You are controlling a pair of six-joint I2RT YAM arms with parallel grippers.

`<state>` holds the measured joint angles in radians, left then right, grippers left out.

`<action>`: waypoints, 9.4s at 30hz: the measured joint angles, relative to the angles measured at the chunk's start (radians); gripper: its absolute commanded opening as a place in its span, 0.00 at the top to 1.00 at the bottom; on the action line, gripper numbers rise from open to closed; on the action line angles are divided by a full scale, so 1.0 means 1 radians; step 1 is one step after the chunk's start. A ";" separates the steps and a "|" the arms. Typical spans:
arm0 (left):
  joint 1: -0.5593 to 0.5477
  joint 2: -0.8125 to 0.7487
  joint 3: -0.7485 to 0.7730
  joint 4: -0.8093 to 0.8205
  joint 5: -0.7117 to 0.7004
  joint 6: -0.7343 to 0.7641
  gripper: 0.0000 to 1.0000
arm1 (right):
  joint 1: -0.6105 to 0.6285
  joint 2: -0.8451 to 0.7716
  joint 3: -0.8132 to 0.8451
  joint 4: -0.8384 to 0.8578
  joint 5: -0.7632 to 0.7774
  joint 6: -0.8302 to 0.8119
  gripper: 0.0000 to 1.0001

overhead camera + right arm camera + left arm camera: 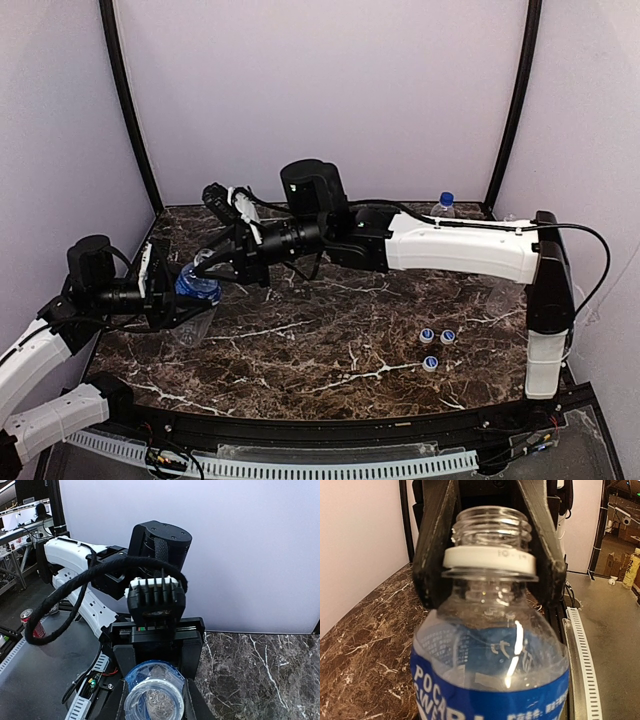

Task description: Unscrew the bottle caps

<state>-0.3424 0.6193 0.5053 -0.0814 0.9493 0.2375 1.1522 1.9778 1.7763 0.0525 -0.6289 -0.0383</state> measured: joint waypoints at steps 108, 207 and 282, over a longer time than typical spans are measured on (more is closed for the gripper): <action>0.127 -0.025 -0.095 0.023 -0.120 -0.069 0.01 | -1.206 -0.317 -0.429 -0.404 0.355 -0.038 1.00; 0.127 -0.057 -0.095 0.031 -0.101 -0.069 0.01 | -1.041 -0.678 -0.810 -0.345 0.412 -0.002 0.39; 0.177 -0.064 -0.005 -0.078 -0.163 0.015 0.01 | -0.409 -0.300 0.034 -0.587 0.287 -0.005 1.00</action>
<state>-0.1650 0.5549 0.5007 -0.1596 0.7868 0.2527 0.7429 1.6779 1.8099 -0.5343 -0.3416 -0.0437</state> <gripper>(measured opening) 0.987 0.273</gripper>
